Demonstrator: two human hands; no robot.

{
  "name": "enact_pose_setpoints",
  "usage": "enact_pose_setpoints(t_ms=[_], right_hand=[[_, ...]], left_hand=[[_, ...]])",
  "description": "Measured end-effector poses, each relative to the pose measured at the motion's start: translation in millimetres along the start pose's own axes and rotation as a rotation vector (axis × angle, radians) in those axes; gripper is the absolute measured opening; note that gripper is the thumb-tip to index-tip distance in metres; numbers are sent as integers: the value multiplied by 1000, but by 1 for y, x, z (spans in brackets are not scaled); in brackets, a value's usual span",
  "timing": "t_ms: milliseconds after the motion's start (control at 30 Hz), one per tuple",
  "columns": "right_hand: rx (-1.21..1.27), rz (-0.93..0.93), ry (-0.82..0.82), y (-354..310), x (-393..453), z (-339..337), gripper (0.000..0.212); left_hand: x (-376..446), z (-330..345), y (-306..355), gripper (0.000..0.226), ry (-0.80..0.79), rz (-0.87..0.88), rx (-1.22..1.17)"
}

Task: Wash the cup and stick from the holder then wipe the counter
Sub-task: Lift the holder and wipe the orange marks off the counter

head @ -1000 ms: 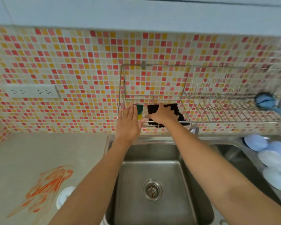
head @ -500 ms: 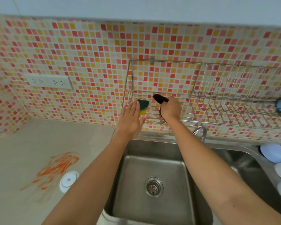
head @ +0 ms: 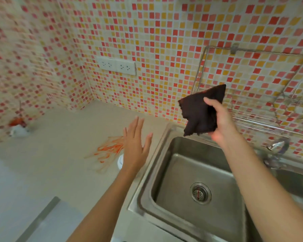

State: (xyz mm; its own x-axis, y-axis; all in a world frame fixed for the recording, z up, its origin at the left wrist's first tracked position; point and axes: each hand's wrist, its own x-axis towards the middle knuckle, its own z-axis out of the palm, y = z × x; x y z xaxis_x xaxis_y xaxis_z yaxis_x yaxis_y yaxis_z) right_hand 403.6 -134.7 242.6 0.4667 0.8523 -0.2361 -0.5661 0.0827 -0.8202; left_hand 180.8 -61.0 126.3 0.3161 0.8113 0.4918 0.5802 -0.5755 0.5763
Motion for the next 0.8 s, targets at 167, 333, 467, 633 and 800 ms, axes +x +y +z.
enact_pose_setpoints(t_ms=[167,333,467,633,800], right_hand=[[-28,157,68,90,5,14,39],[21,314,177,173,13,7,44],[49,407,240,222,12,-5,57],[57,389,356,251,16,-3,49],[-48,320,403,269,23,18,59]], left_hand=[[-50,-8,-80,83,-7,-325,-217],[-85,11,-117,100,-185,-477,-386],[-96,18,-138,92,-230,-450,-472],[-85,28,-155,89,-272,-426,-526],[-78,34,-166,81,-346,-442,-550]])
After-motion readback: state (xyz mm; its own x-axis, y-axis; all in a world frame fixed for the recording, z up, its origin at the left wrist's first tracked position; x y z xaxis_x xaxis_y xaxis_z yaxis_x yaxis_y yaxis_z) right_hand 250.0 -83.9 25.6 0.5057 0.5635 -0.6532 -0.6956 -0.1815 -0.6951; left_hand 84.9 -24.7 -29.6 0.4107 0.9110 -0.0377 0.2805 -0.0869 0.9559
